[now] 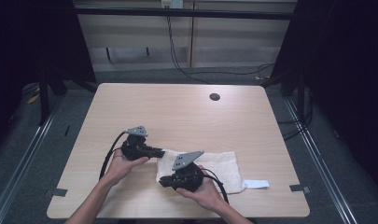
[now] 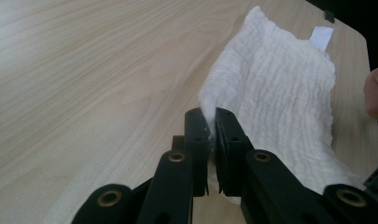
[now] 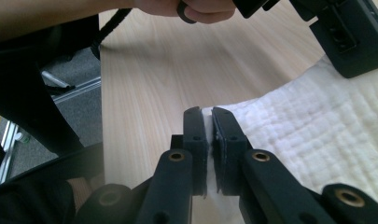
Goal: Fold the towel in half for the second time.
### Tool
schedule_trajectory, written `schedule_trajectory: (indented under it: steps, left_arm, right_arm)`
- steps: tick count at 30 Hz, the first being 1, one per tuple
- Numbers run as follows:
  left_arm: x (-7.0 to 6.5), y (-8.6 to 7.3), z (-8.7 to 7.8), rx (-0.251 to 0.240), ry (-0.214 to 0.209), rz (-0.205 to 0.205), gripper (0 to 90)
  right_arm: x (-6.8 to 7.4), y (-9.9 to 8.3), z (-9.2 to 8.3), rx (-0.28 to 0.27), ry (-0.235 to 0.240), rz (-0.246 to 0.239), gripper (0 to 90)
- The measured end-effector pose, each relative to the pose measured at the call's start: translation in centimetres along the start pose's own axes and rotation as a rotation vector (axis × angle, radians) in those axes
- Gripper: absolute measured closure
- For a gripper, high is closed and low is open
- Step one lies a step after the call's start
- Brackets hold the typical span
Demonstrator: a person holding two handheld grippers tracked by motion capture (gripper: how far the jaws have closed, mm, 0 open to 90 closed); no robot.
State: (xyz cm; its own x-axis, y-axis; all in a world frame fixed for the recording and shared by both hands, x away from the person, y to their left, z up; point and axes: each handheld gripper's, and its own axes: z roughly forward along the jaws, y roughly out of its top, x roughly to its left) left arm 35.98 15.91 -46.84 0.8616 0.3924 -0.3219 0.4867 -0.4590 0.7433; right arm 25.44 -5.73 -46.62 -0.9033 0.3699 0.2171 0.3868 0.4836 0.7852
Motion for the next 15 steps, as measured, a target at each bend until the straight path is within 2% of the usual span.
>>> schedule_trajectory:
  steps: [6, 9, 11, 15]
  left_arm:
    - [0.0, 0.2, -0.6, -0.016, 0.013, -0.009, 84.8]
    - [0.0, 0.3, -0.9, -0.023, 0.020, -0.008, 84.8]
    - [-0.1, 0.3, -1.2, -0.055, 0.015, -0.020, 84.8]
    - [-0.1, 0.4, -1.6, -0.060, 0.027, -0.025, 84.8]
  right_arm:
    - [-0.1, 0.6, -0.5, -0.035, 0.010, 0.015, 84.9]
    - [0.0, 0.9, -0.5, -0.044, 0.008, 0.010, 84.9]
    - [0.2, 1.4, -0.6, -0.039, 0.001, -0.015, 84.9]
    - [0.1, 1.9, -0.6, -0.064, 0.015, -0.012, 85.1]
